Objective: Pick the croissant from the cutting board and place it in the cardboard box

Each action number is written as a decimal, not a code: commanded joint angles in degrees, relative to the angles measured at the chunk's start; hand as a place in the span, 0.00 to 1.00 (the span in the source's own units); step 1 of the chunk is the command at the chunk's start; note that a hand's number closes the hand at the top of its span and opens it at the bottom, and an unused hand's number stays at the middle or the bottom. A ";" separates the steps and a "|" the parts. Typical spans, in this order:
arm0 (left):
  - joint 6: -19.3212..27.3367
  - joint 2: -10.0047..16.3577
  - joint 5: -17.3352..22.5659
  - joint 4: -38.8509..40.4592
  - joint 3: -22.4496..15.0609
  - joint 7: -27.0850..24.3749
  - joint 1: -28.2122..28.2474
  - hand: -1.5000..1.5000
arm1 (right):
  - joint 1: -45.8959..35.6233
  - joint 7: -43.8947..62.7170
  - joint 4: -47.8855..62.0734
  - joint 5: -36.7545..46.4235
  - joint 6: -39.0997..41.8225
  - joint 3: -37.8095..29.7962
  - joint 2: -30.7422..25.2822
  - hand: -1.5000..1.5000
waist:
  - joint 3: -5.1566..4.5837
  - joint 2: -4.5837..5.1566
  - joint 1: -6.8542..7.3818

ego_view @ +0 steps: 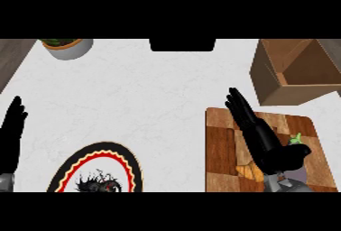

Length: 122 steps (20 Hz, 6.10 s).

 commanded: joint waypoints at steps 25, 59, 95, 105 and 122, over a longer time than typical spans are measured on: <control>-20.65 -0.91 0.79 -4.23 -10.24 -11.60 -13.90 0.50 | 35.62 25.86 -39.19 37.47 4.84 -21.66 -37.20 0.00 | 0.06 2.36 -0.31; -22.72 -5.81 -4.12 -3.81 -10.11 -11.97 -11.99 0.50 | -2.69 71.93 -21.81 46.55 26.75 14.83 -21.29 0.00 | 0.28 1.86 0.68; -30.65 -11.19 -10.18 -2.49 -1.82 -12.44 -11.45 0.50 | 4.53 46.49 -0.88 63.39 28.64 3.04 -7.89 1.00 | 0.35 1.99 0.27; -28.87 -15.05 -13.15 -0.93 -2.78 -13.24 -12.86 0.50 | -0.32 35.03 7.63 73.75 17.87 5.30 -8.97 1.00 | 0.36 2.06 0.47; -32.46 -15.04 -12.13 1.05 -4.08 -13.05 -19.53 0.50 | -53.45 35.92 47.91 76.02 9.83 -8.95 0.12 1.00 | 0.28 4.28 7.66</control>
